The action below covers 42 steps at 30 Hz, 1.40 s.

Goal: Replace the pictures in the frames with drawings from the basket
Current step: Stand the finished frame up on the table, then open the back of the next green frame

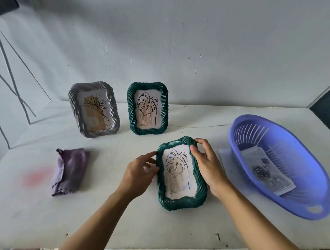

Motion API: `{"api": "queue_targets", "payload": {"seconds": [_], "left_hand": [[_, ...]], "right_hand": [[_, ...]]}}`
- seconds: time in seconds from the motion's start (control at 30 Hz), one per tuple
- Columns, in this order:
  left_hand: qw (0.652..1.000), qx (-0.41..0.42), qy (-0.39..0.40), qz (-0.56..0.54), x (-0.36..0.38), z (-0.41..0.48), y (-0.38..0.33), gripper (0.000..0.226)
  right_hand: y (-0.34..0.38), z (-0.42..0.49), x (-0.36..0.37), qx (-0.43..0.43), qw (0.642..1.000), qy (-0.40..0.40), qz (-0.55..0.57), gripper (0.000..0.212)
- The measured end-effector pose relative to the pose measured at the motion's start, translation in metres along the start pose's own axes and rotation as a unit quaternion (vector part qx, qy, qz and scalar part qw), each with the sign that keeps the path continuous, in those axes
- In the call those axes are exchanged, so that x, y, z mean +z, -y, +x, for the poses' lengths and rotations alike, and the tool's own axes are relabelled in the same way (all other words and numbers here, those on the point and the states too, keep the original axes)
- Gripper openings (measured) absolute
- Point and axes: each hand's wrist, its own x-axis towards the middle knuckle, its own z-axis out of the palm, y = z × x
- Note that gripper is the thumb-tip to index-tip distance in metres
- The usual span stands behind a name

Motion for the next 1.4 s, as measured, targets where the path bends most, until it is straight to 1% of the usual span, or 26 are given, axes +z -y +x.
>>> {"api": "queue_targets", "payload": {"seconds": [0.07,0.1,0.23,0.37,0.47,0.57,0.63,0.7,0.77,0.87,0.93,1.0,1.07,1.17,1.2,1.23,1.27,1.33,1.4], "left_hand": [[0.998,0.041,-0.017,0.044,0.006,-0.001,-0.001,0.039],[0.997,0.049,-0.016,0.05,0.009,-0.001,-0.002,0.036],[0.999,0.036,-0.012,0.023,0.023,0.003,-0.008,0.028],[0.999,0.028,0.028,-0.01,0.024,0.005,-0.006,0.026],[0.997,-0.002,0.058,-0.049,0.006,0.005,-0.009,0.025],[0.995,0.016,0.033,-0.096,-0.033,-0.003,-0.027,0.025],[0.99,0.034,0.04,-0.128,-0.058,-0.012,-0.043,0.034],[0.989,0.047,0.064,-0.127,-0.074,-0.021,-0.052,0.039],[0.99,0.054,0.079,-0.104,-0.079,-0.028,-0.054,0.037],[0.996,0.059,0.049,-0.046,-0.08,-0.036,-0.047,0.037],[0.997,0.043,0.034,-0.055,-0.082,-0.037,-0.04,0.038],[0.997,0.034,0.039,-0.063,-0.082,-0.037,-0.035,0.039],[0.997,0.029,0.038,-0.062,-0.08,-0.039,-0.034,0.04],[0.995,0.002,0.026,-0.099,-0.077,-0.041,-0.029,0.042],[0.995,-0.005,0.016,-0.102,-0.077,-0.041,-0.024,0.039],[0.996,-0.006,0.003,-0.091,-0.076,-0.04,-0.017,0.033],[0.996,-0.004,-0.005,-0.084,-0.077,-0.039,-0.011,0.026],[0.998,0.001,-0.008,-0.055,-0.079,-0.038,0.003,0.03],[1.0,-0.015,-0.02,-0.018,-0.079,-0.04,0.019,0.031]], "right_hand": [[0.003,0.001,-0.005,0.004,1.0,0.008,0.009,0.017],[0.004,0.001,-0.006,0.007,1.0,0.011,0.012,0.019],[0.014,0.006,-0.011,0.003,1.0,0.012,0.016,0.018],[0.025,0.01,-0.002,-0.007,1.0,0.017,-0.007,0.017],[0.032,0.01,0.014,-0.017,1.0,0.014,-0.012,0.013],[0.037,0.01,0.036,-0.019,1.0,0.018,-0.011,0.014],[0.039,0.011,0.05,-0.027,0.999,0.017,-0.023,0.015],[0.038,0.012,0.064,-0.029,0.998,0.025,-0.043,0.023],[0.035,0.012,0.075,-0.026,0.997,0.03,-0.063,0.038],[0.034,0.011,0.087,-0.034,0.994,0.027,-0.1,0.059],[0.034,0.011,0.091,-0.029,0.992,0.025,-0.123,0.066],[0.036,0.01,0.093,-0.03,0.991,0.025,-0.131,0.063],[0.039,0.008,0.091,-0.036,0.993,0.029,-0.112,0.05],[0.039,0.004,0.086,-0.032,0.995,0.054,-0.083,0.034],[0.034,0.004,0.084,-0.03,0.993,0.066,-0.089,0.025],[0.029,0.003,0.083,-0.036,0.991,0.078,-0.105,0.022],[0.021,0.003,0.082,-0.047,0.986,0.092,-0.133,0.024],[0.006,0.001,0.078,-0.082,0.969,0.123,-0.198,0.031],[-0.006,-0.002,0.076,-0.116,0.95,0.139,-0.253,0.039]]}}
